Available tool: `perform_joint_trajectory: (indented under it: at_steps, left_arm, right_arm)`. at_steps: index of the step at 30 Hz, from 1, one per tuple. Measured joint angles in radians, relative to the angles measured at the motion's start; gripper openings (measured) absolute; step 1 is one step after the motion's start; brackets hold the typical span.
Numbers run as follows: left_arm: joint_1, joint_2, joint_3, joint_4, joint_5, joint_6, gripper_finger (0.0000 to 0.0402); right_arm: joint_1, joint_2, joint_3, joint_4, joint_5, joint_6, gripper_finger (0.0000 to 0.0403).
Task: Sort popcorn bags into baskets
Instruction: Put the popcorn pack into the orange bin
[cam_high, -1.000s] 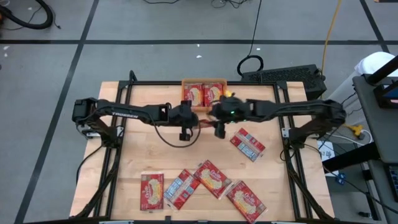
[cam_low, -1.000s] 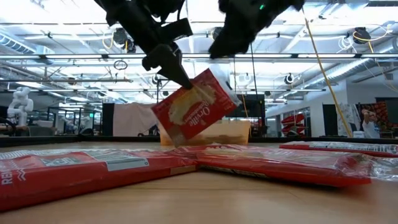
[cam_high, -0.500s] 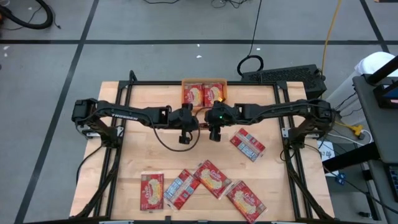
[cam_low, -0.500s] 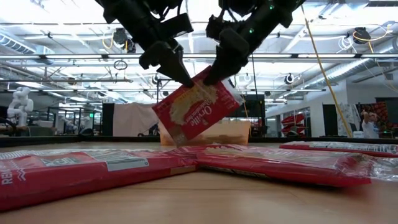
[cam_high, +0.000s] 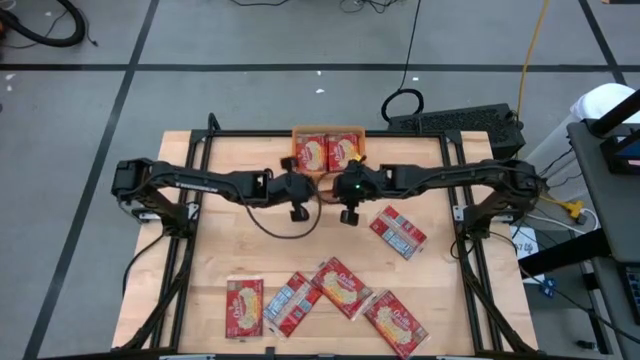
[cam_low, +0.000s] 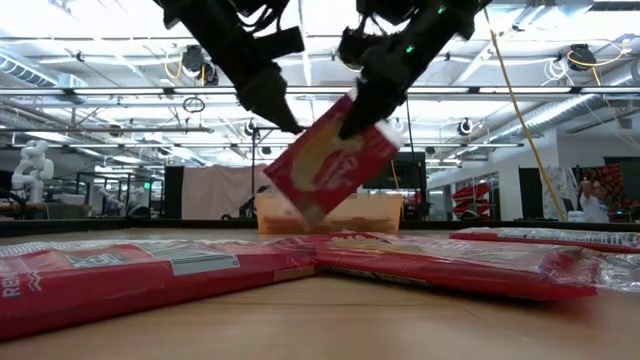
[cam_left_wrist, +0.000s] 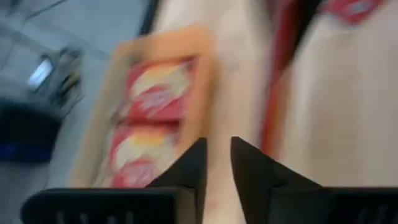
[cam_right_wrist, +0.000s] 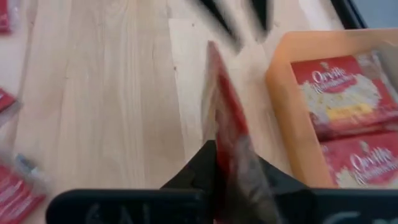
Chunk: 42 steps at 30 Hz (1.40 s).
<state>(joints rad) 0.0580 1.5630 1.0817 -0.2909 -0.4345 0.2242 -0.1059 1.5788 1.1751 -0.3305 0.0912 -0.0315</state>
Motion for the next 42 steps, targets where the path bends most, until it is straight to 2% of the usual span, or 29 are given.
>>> perform_joint_trajectory:
  at_steps: [5,11,15,21,25,31,34,37,42]
  left_arm:
    - [0.012,-0.055,-0.002,-0.074,-0.029,-0.084,0.0108]
    - [0.044,-0.129,-0.134,-0.01,-0.055,-0.21,0.011]
    - [0.054,-0.173,-0.263,0.156,-0.066,-0.313,0.011]
    - [0.015,-0.205,-0.396,0.523,-0.003,-0.333,0.0111]
    - [0.004,-0.208,-0.438,0.74,0.044,-0.309,0.0111]
    - [0.042,-0.194,-0.446,0.976,0.232,-0.324,0.0124]
    - [0.062,-0.184,-0.445,1.085,0.343,-0.315,0.0157]
    - [0.066,-0.161,-0.447,1.159,0.356,-0.304,0.0205]
    - [0.047,-0.111,-0.446,1.328,0.357,-0.259,0.027]
  right_arm:
    - [0.002,-0.1,-0.013,-0.087,0.065,0.001,0.0008]
    - [0.002,-0.257,-0.126,-0.003,0.095,0.043,0.0015]
    - [0.003,-0.358,-0.283,0.256,0.093,0.046,0.0009]
    - [-0.001,-0.426,-0.523,0.838,0.095,0.04,0.0009]
    - [-0.012,-0.417,-0.595,1.151,0.096,-0.011,0.0009]
    - [-0.019,-0.374,-0.601,1.36,0.056,-0.037,0.0009]
    - [-0.019,-0.333,-0.599,1.456,0.02,-0.034,0.0009]
    - [-0.018,-0.265,-0.599,1.581,-0.041,0.0,0.0009]
    - [-0.006,-0.128,-0.599,1.797,-0.068,0.052,0.0009]
